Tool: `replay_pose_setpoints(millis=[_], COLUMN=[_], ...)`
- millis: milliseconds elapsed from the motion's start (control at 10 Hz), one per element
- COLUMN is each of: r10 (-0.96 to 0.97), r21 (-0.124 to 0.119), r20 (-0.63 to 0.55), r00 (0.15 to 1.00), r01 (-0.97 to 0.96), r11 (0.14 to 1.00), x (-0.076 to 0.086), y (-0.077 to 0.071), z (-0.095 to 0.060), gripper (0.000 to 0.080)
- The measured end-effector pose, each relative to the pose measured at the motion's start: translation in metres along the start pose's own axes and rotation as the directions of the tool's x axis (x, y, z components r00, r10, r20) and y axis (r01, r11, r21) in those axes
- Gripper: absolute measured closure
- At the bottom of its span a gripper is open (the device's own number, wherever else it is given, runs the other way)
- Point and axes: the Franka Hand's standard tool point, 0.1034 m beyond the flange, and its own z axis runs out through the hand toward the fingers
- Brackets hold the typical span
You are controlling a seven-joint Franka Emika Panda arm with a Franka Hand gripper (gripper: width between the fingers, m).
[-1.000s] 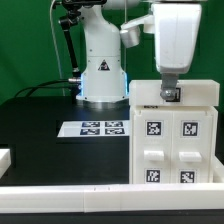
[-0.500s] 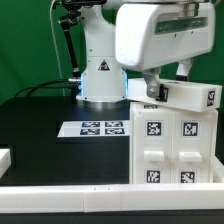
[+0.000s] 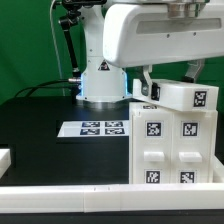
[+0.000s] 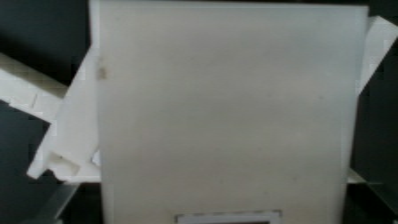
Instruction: Assemble cabinet
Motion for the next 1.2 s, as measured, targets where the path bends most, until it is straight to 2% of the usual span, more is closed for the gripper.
replay_pose_setpoints(millis=[200,300,500,700,1200], r10=[0.140,0.259,0.450,0.581,0.771], r21=[0.006,0.036,0.070,0.070,0.064], r20=[-0.002,-0.008,0.003,0.014,0.033], r00=[0.990,0.966,0.893,0.814,0.636], r01=[-0.140,-0.259,-0.449,-0.580,-0.771], r11=[0.990,0.965,0.891,0.811,0.633], x=[0.0001,0.0001,0.0011,0.0017,0.0020], y=[-0.0006,-0.0005,-0.0033,-0.0057,-0.0077], z=[0.0005,0.0008,0.0009,0.0011,0.0019], gripper=[0.0231,0.0231,0.0231,0.0231,0.0231])
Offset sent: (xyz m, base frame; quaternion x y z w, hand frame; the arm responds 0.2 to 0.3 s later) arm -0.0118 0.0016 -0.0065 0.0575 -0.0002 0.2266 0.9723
